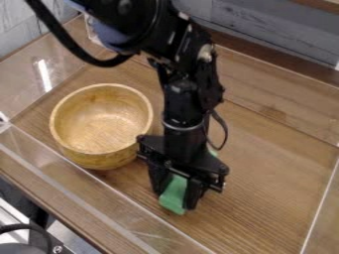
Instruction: Put the green block in the brown bowl
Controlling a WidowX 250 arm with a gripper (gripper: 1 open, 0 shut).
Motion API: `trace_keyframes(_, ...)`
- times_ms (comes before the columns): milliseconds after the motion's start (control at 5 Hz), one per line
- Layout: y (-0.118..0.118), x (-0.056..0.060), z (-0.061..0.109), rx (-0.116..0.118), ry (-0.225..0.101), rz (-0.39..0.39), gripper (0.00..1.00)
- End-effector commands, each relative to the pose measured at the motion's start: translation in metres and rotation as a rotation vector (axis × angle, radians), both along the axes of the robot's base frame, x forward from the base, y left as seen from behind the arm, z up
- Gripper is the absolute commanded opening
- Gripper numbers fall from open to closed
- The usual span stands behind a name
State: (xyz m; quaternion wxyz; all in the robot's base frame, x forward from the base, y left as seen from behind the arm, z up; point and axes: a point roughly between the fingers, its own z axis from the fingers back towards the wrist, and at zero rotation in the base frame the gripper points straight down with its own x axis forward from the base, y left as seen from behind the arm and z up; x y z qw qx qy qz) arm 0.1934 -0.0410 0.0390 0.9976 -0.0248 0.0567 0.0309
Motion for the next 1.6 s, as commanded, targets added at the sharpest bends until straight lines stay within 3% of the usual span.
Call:
trace_keyframes(0, 0.002, 0.01, 0.02, -0.004, -0.051, 0.019, 0.0)
trace_keyframes(400, 0.007, 0.01, 0.048, -0.005, -0.051, 0.027, 0.0)
trace_keyframes(1000, 0.029, 0.014, 0.117, 0.007, -0.087, 0.083, 0.0)
trace_keyframes(1400, 0.052, 0.019, 0.111, 0.005, -0.113, 0.034, 0.0)
